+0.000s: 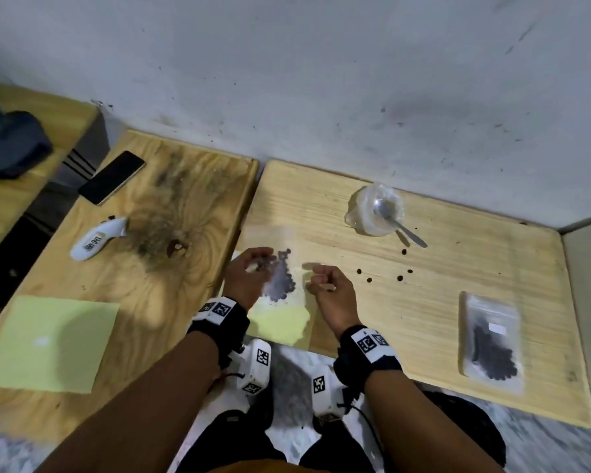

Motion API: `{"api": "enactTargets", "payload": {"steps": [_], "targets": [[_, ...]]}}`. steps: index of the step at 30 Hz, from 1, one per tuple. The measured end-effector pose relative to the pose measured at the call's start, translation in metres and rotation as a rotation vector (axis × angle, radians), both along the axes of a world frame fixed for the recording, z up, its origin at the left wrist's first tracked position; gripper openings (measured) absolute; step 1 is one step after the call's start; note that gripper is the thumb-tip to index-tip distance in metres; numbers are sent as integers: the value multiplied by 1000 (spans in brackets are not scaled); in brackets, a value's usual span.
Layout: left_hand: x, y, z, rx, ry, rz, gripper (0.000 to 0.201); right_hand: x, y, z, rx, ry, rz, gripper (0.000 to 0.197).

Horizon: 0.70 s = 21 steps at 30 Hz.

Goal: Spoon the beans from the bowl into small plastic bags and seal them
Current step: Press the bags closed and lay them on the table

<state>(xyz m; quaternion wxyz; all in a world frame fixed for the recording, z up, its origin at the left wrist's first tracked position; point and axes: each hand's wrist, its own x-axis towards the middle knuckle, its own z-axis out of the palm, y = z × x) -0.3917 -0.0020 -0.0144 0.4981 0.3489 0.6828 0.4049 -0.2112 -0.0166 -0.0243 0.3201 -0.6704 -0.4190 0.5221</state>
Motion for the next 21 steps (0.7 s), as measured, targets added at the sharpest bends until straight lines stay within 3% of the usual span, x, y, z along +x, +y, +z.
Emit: {"api": "enactTargets", "payload": {"steps": [3,6,9,14,17,21], "targets": [[-40,10,1,17,-2,105,29,-25,2,-11,-56,-163,141,16],[-71,19,4,45,18,139,32,-46,3,-19,-119,-326,316,40],[-90,28,2,47,10,151,33,-65,8,-20,-85,-475,435,52],[-103,32,-6,47,-3,164,33,-87,15,-25,-53,-627,468,37],[-106,31,-9,35,-27,157,33,-92,17,-26,-79,-614,406,22],[-107,29,-13,27,-29,170,35,-92,18,-32,-124,-427,278,3]]}}
